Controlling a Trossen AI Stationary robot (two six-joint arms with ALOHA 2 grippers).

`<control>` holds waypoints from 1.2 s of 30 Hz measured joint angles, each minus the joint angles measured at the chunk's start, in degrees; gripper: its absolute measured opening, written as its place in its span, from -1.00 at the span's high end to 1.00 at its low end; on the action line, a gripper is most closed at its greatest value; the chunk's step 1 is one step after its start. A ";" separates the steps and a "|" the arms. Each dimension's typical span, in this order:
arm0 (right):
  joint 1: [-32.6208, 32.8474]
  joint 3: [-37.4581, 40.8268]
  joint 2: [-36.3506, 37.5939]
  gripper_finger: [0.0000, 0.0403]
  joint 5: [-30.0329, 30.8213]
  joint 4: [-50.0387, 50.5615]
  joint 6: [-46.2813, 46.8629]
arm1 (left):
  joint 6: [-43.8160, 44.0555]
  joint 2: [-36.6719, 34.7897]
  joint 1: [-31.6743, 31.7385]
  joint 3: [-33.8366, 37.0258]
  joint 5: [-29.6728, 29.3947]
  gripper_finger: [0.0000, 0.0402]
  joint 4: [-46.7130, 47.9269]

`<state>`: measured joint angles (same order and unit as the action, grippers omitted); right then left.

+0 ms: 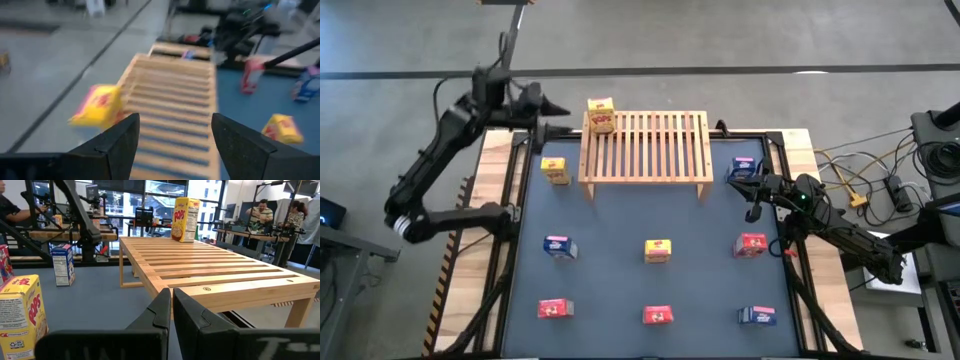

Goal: Stack cereal on shelf
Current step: Put the bottom yellow cereal box aligned with the other yellow cereal box on the shelf

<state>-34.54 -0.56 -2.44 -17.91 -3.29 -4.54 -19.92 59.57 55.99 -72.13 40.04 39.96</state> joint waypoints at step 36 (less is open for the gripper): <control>0.01 0.00 0.00 0.95 -0.01 0.00 0.00 | 31.33 -26.32 -37.91 59.31 -25.00 -0.07 -73.84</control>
<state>-34.53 -0.56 -2.44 -17.92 -3.29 -4.54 11.42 33.24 18.08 -12.82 15.04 -33.88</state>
